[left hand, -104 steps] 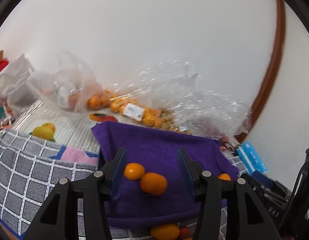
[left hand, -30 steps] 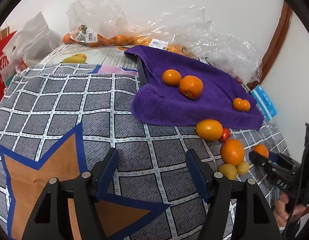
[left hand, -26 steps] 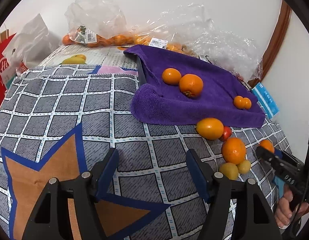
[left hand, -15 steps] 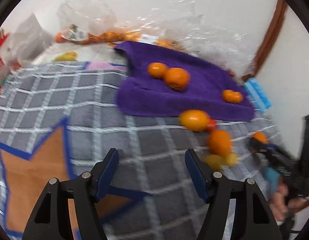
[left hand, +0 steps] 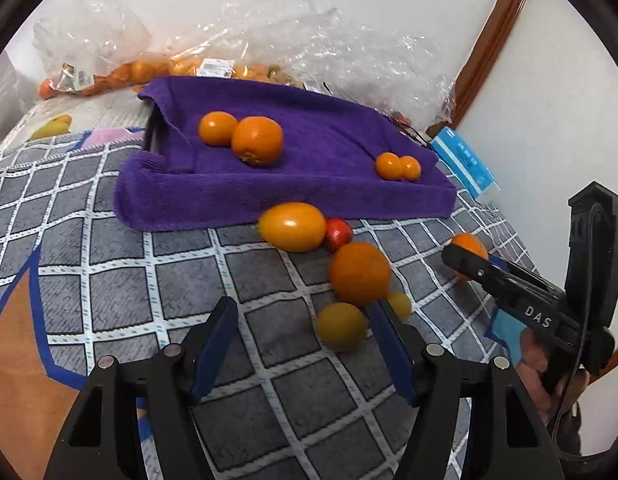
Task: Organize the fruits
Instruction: 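Move the left tool to a small yellow fruit while the right tool holds its orange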
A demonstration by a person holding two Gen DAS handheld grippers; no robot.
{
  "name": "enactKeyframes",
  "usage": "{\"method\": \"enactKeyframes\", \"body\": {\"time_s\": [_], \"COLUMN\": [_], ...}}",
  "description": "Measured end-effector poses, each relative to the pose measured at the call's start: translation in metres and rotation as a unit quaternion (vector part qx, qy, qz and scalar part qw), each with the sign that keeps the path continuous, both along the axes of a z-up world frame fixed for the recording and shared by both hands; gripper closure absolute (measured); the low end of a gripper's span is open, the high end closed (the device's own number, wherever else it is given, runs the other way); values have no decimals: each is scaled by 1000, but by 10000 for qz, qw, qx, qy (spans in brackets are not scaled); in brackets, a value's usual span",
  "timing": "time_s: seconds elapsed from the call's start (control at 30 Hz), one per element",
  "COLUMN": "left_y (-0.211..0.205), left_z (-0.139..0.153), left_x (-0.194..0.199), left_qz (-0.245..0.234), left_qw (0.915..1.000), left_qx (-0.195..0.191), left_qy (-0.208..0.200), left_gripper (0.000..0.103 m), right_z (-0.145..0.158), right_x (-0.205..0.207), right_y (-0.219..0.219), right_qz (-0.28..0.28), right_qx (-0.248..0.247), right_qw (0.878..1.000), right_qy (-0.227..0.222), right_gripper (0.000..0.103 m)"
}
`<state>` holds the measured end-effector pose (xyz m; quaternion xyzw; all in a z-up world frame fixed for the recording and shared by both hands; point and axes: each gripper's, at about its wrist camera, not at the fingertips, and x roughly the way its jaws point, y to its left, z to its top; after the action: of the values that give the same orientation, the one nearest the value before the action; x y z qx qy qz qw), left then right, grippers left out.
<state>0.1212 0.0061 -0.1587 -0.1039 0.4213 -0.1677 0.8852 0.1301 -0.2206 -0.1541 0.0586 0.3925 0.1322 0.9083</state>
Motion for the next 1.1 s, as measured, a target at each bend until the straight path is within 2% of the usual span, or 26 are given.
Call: {"method": "enactKeyframes", "body": {"time_s": [0.13, 0.17, 0.23, 0.4, 0.47, 0.53, 0.63, 0.8, 0.87, 0.9, 1.0, 1.1], "left_y": [0, -2, -4, -5, -6, -7, -6, -8, -9, -9, -9, -12], "left_z": [-1, -2, 0, 1, 2, 5, 5, 1, -1, -2, -3, -4], "left_x": [-2, -2, -4, -6, -8, -11, -11, -9, -7, -6, -5, -7], "left_qz": [67, 114, 150, 76, 21, 28, 22, -79, -66, -75, -49, -39], "left_qw": [9997, 9998, 9999, 9998, 9998, 9996, 9997, 9998, 9999, 9998, 9997, 9999], "left_qx": [-227, -155, -42, -140, -126, -60, -89, -166, -144, -177, -237, -82], "left_qy": [35, 23, -60, -113, -173, -267, -229, -54, 9, 65, 96, 73], "left_gripper": [41, 47, 50, 64, 72, 76, 76, 70, 60, 59, 59, 70], "right_z": [-1, -1, -1, -2, -2, -3, -3, -4, -5, -5, -6, -7], "right_x": [1, 1, 2, 2, 3, 3, 3, 5, 6, 6, 6, 8], "right_y": [-1, -1, -1, -3, -3, -2, -2, -1, -1, -1, -1, -1], "right_qz": [-7, -8, -46, -144, -152, -168, -180, -170, -177, -180, -211, -240], "right_qx": [21, 23, 19, 0, -4, -27, -59, -106, -136, -147, -172, -179], "right_qw": [10000, 10000, 10000, 9999, 9999, 9998, 9998, 9997, 9996, 9996, 9994, 9993], "right_qy": [18, 22, 38, 52, 56, 67, 83, 135, 158, 168, 197, 232], "right_gripper": [61, 61, 61, 61, 61, 61, 61, 61, 61, 61, 61, 61]}}
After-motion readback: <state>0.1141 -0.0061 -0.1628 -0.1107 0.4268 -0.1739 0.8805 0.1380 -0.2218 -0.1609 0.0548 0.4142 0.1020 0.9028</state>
